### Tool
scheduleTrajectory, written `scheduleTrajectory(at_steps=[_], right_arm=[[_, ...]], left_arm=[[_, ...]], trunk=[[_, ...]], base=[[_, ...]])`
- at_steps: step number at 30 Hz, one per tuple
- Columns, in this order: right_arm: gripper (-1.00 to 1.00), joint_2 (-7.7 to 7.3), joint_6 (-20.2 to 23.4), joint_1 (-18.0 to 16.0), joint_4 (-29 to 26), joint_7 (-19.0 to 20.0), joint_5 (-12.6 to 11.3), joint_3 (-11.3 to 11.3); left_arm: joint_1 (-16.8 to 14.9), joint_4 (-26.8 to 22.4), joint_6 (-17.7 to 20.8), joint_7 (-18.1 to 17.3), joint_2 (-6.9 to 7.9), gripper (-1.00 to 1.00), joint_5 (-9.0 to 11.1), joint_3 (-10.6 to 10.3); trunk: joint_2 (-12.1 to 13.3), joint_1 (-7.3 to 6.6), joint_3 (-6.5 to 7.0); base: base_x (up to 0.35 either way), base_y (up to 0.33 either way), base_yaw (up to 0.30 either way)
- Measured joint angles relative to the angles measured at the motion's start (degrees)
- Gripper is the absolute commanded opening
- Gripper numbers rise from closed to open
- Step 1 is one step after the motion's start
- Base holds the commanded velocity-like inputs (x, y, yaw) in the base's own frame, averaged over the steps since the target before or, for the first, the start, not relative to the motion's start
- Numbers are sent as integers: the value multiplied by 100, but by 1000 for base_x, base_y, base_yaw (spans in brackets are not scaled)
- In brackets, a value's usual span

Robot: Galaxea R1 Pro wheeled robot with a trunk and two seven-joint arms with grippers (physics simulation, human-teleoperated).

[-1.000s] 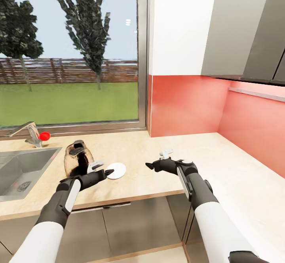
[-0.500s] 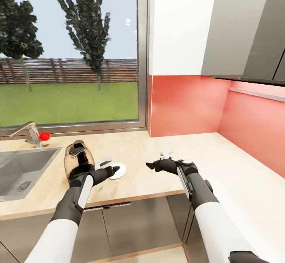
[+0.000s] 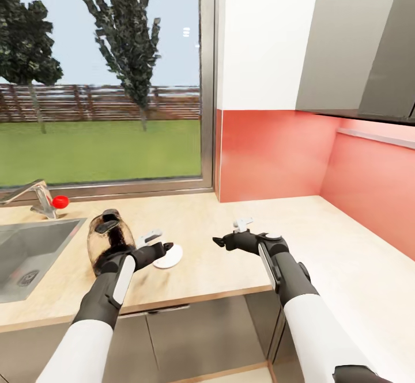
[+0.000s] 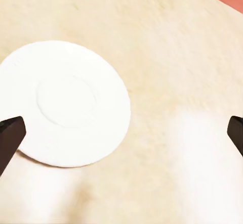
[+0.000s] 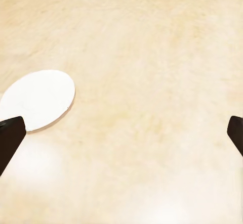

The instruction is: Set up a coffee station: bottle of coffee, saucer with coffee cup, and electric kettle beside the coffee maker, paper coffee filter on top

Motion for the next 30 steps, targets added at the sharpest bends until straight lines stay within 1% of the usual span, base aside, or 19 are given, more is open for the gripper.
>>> scheduleTrajectory(at_steps=[9, 13, 16, 24, 30], right_arm=[[100, 0, -2, 0, 9, 2, -3, 6], [100, 2, -2, 0, 27, 3, -4, 14], [100, 7, -3, 0, 35, 3, -3, 15], [100, 10, -12, 0, 324, 13, -8, 16], [100, 15, -13, 0, 398, 8, -8, 16]], left_arm=[[26, 1, -1, 11, 22, 100, 0, 2], [29, 17, -3, 17, 34, 100, 3, 29], [35, 35, -3, 17, 35, 100, 5, 30], [45, 73, -3, 18, 20, 100, 9, 11], [50, 80, -3, 18, 7, 100, 4, 9]], trunk=[[1, 2, 0], [0, 0, 0], [0, 2, 0], [1, 3, 0], [1, 3, 0]], base=[[58, 0, 0], [244, 0, 0], [123, 0, 0], [18, 0, 0], [1, 0, 0]])
